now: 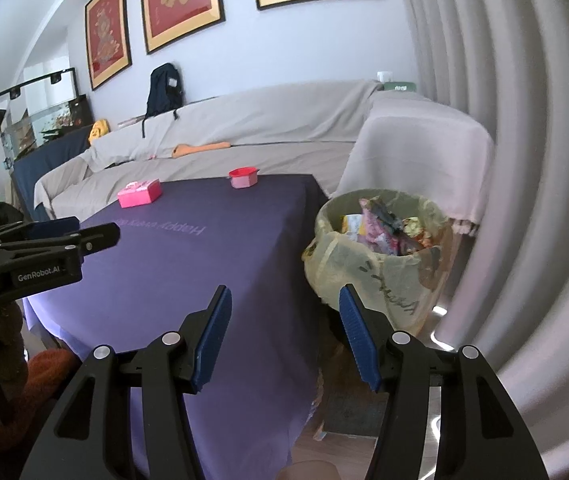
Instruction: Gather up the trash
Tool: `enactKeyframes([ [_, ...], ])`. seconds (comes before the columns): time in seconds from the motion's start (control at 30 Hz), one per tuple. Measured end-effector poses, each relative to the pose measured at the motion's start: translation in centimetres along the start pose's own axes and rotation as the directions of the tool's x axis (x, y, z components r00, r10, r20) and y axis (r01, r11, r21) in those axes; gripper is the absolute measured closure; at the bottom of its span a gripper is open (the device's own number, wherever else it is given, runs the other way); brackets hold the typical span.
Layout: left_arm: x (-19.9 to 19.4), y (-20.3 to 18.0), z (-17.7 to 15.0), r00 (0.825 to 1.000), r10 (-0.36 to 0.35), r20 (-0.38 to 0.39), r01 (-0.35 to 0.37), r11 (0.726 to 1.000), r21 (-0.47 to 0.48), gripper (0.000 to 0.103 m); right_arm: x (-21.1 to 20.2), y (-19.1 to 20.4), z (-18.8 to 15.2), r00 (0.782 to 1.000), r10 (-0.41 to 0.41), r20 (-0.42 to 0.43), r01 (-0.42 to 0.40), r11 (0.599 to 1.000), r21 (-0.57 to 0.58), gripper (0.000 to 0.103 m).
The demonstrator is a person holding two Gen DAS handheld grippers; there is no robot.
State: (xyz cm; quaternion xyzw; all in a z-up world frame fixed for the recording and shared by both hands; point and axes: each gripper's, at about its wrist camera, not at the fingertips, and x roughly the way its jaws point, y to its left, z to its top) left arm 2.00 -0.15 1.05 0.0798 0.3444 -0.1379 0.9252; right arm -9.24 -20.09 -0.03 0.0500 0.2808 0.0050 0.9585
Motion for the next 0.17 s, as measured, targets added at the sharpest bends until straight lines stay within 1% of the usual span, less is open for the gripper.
enactKeyframes([
  [0.03, 0.8, 0.7, 0.3, 1.000, -0.004, -0.027, 0.004, 1.000, -0.005, 0.036, 0.9, 0.2, 0.3, 1.000, 0.010, -0.014, -0.010, 1.000, -0.011, 0.046],
  [0.07, 2.3, 2.1, 0.9, 0.998, -0.003, -0.061, 0.002, 1.000, -0.015, 0.036, 1.9, 0.7, 0.7, 0.999, 0.026, -0.026, -0.026, 0.999, -0.025, 0.040],
  [0.1, 4.0, 4.1, 1.6, 0.996, 0.023, -0.085, -0.026, 0.999, -0.029, 0.036, 2.9, 1.4, 1.2, 0.998, 0.046, -0.041, -0.048, 0.998, -0.042, 0.039],
  [0.13, 5.3, 5.8, 2.1, 0.994, 0.057, -0.098, -0.061, 0.997, -0.038, 0.036, 4.9, 2.5, 2.0, 0.993, 0.090, -0.079, -0.096, 0.993, -0.073, 0.039],
  [0.17, 7.3, 8.1, 2.7, 0.987, 0.107, -0.123, -0.114, 0.992, -0.047, 0.034, 6.7, 3.7, 2.7, 0.985, 0.127, -0.119, -0.140, 0.984, -0.109, 0.039],
])
